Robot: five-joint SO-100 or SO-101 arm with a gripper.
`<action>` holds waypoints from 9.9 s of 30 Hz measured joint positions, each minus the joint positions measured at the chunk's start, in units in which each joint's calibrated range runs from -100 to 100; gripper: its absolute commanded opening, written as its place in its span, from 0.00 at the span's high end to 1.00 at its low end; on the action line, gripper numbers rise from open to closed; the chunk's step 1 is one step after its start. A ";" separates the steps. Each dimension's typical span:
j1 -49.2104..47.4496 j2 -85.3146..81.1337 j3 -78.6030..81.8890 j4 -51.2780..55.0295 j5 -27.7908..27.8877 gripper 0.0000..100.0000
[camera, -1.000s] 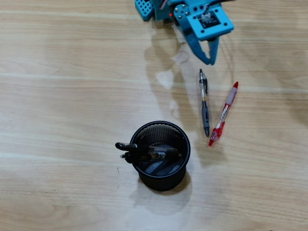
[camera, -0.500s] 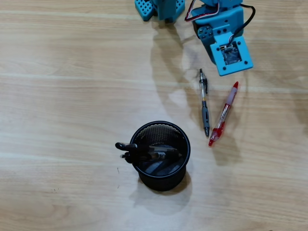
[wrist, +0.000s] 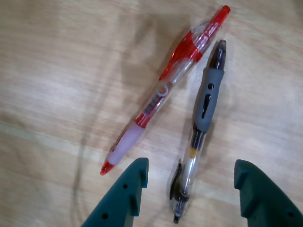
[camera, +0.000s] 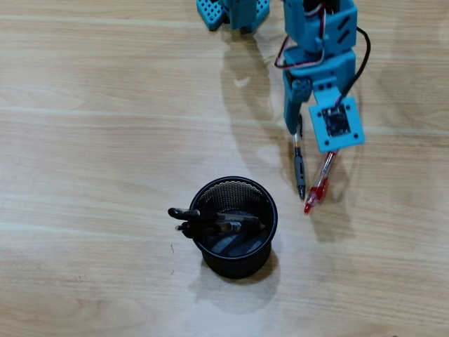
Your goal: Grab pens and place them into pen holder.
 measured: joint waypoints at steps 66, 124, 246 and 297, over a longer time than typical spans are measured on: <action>10.10 -20.14 8.96 -5.87 3.07 0.98; 20.58 0.68 10.47 -67.24 11.76 0.94; 15.82 -20.39 -3.46 -31.16 11.44 0.98; 24.39 -13.08 30.26 -71.90 18.78 0.98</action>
